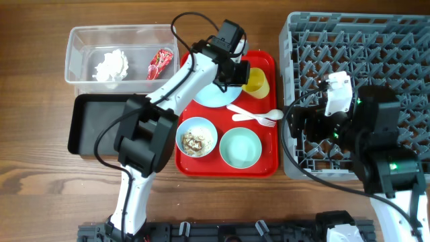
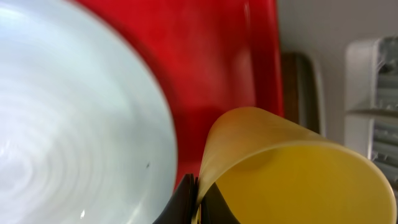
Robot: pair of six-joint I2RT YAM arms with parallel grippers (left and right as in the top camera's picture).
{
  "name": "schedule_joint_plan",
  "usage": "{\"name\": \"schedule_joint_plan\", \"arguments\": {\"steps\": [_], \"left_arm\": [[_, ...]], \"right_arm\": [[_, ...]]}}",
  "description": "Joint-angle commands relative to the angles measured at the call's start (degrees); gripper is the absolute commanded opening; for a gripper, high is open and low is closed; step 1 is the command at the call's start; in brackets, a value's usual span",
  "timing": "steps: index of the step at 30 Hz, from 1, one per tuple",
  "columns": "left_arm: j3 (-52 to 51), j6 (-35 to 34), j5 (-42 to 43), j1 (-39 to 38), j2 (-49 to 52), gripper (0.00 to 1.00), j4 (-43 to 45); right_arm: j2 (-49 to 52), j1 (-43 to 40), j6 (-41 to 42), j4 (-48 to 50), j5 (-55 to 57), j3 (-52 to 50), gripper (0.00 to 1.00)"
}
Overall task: Sort waste into correct bins and load items into the dishwasher rack
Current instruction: 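Move the left gripper to the yellow cup and grasp it, then lift the yellow cup and hand it to the right gripper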
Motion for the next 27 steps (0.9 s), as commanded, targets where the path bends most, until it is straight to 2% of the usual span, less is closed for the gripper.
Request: {"name": "schedule_joint_plan", "arguments": {"steps": [1, 7, 11, 15, 23, 27], "left_arm": [[0.9, 0.8, 8.9, 4.7, -5.4, 0.04, -4.0], [0.9, 7.6, 32.7, 11.8, -10.3, 0.04, -11.3], [0.9, 14.7, 46.2, 15.8, -11.1, 0.04, -17.1], [0.9, 24.3, 56.6, 18.5, -11.0, 0.04, -25.3], [0.9, 35.6, 63.2, 18.9, -11.0, 0.04, -37.7], [0.9, 36.9, 65.0, 18.8, -11.0, 0.04, -40.1]], "right_arm": [[3.1, 0.2, -2.1, 0.8, -9.9, 1.3, 1.00], [11.2, 0.2, -2.8, 6.0, -26.9, 1.3, 0.98], [15.8, 0.2, -2.8, 11.3, -39.4, 1.3, 0.96], [18.3, 0.2, -2.8, 16.0, -45.4, 1.3, 0.96], [18.3, 0.2, 1.9, 25.0, -48.6, 1.3, 0.94], [18.3, 0.2, 3.9, 28.5, -48.4, 1.3, 0.94]]}}
